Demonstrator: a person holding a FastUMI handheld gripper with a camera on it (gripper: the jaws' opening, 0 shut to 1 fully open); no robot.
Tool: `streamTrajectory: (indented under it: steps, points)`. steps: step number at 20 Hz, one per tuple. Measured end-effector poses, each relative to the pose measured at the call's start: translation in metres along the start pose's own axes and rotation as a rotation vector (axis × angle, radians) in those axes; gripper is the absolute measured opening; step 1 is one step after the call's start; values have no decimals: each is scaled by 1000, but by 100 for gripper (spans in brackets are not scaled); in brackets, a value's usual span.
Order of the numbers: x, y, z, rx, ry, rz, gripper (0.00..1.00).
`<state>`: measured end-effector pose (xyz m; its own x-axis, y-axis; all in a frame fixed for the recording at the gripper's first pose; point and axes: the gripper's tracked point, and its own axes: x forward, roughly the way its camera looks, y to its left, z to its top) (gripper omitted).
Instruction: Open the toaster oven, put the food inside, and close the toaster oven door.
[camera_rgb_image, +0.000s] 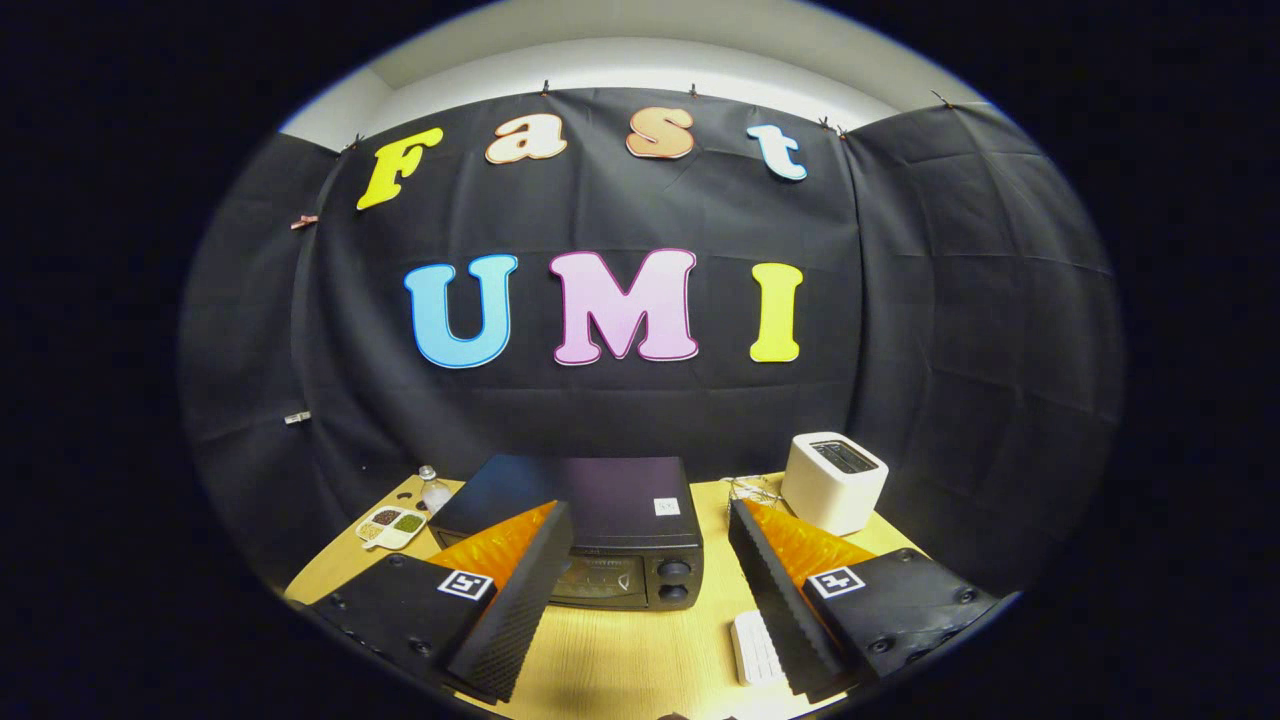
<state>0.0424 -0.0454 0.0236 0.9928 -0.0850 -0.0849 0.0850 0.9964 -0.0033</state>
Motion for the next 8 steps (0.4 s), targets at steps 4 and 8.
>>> streamTrajectory:
  steps: [4, 8]
  points:
    - [-28, -8, 11, 16, -27, -15, 98]
    - [-38, -4, 18, 8, -51, -9, 98]
